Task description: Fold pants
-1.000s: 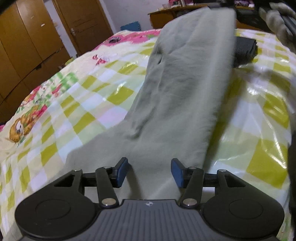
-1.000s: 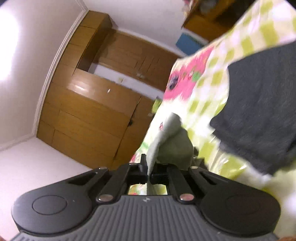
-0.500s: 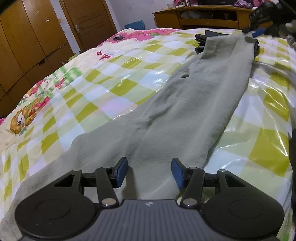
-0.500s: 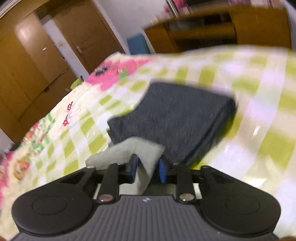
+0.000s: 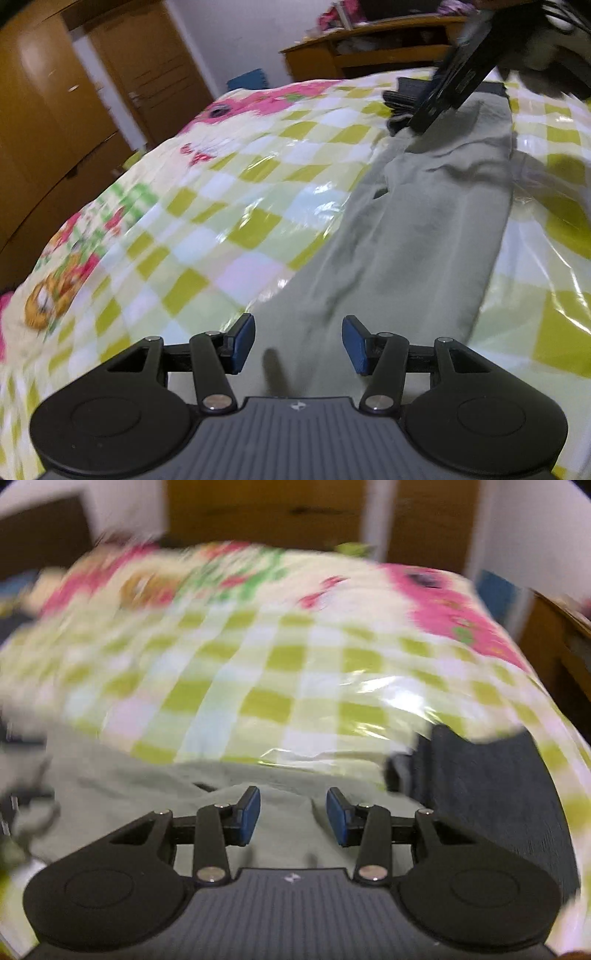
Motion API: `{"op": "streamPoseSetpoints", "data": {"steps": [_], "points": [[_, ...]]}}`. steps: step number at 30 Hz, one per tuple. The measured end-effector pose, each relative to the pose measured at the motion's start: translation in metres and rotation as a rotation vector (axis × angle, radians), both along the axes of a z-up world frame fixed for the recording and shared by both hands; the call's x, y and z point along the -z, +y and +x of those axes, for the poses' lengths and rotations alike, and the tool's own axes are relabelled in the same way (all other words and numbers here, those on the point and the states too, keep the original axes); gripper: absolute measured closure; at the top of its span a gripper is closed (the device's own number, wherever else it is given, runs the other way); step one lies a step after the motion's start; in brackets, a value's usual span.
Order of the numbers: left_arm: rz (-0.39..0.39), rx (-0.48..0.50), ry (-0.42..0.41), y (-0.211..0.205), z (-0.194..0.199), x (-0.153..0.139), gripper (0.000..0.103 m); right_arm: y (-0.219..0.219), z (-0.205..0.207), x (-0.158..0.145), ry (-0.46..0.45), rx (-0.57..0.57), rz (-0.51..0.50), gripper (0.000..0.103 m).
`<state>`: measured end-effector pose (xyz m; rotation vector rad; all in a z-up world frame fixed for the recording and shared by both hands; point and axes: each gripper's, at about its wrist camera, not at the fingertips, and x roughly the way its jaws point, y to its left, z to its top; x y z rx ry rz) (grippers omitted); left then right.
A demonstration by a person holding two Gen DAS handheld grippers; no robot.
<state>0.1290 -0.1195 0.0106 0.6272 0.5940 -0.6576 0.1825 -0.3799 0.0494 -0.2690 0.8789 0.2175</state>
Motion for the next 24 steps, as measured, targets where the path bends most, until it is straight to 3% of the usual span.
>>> {"op": "streamPoseSetpoints", "data": {"steps": [3, 9, 11, 12, 14, 15, 21, 24], "points": [[0.035, 0.044, 0.011, -0.014, 0.022, 0.008, 0.037, -0.006, 0.023, 0.013, 0.074, -0.089, -0.083, 0.059], [0.090, 0.114, 0.079, -0.016, 0.037, 0.020, 0.038, -0.029, 0.037, 0.030, 0.265, -0.122, -0.099, 0.061], [0.092, 0.121, 0.101, -0.017, 0.040, 0.021, 0.041, -0.032, 0.036, 0.030, 0.290, -0.136, -0.083, 0.080], [0.090, 0.118, 0.114, -0.016, 0.042, 0.020, 0.045, -0.032, 0.034, 0.030, 0.296, -0.134, -0.086, 0.101], [0.093, 0.101, 0.121, -0.016, 0.044, 0.017, 0.070, -0.028, 0.025, 0.023, 0.265, -0.138, -0.092, 0.100], [0.099, 0.091, 0.111, -0.016, 0.044, 0.015, 0.072, -0.025, 0.020, 0.017, 0.234, -0.136, -0.092, 0.100], [0.040, -0.015, 0.036, -0.002, 0.040, 0.001, 0.072, -0.026, -0.010, -0.028, -0.023, -0.039, -0.020, 0.101], [0.029, -0.039, 0.026, -0.002, 0.042, 0.004, 0.072, -0.028, -0.014, -0.032, -0.124, 0.012, -0.031, 0.100]]}}
